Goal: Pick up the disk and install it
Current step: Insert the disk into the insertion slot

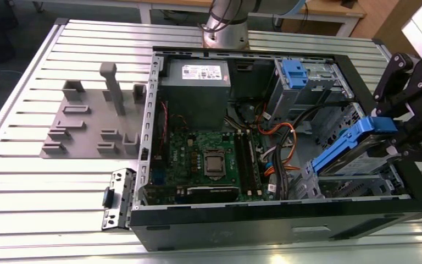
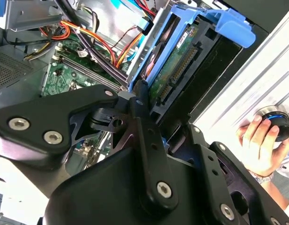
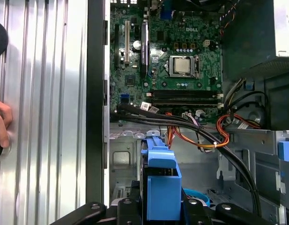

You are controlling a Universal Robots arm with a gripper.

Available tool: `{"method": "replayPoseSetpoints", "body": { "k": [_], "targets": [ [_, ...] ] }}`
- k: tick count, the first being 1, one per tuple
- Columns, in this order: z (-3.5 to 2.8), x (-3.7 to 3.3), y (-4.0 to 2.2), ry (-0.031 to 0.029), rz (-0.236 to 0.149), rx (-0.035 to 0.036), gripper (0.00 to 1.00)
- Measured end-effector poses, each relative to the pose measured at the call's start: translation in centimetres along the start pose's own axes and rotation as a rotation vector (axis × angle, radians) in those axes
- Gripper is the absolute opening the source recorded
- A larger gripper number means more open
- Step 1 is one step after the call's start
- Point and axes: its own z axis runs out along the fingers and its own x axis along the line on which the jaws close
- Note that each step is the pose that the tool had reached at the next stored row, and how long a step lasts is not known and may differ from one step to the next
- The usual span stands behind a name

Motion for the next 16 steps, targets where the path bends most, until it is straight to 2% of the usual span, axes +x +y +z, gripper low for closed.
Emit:
{"method": "replayPoseSetpoints", "body": {
  "k": [7,16],
  "targets": [
    [0.25,0.02,-0.02,0.0001,0.0,0.0,0.36],
    [0.27,0.03,-0.02,0.0004,0.0,0.0,0.38]
  ]
}}
